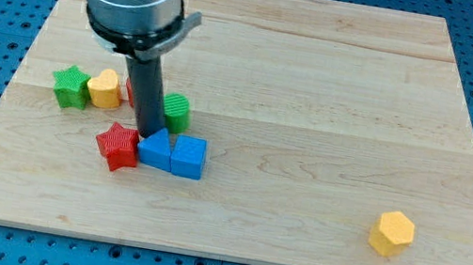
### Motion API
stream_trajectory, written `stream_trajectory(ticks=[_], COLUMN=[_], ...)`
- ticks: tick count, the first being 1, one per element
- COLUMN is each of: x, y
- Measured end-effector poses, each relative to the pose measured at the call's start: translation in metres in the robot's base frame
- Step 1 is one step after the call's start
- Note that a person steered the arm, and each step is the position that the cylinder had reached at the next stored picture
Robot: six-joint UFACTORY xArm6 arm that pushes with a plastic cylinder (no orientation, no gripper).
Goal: Push the red star to the left side of the blue triangle
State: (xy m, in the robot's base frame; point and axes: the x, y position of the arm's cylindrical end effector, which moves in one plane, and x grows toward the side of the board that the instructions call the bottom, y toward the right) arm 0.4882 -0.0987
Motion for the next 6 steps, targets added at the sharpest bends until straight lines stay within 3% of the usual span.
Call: stream_trajectory(ticks=[2,3,4,6], x=[-0.018,0.010,0.028,0.027], y=[-0.119,-0.121,-0.096,0.031])
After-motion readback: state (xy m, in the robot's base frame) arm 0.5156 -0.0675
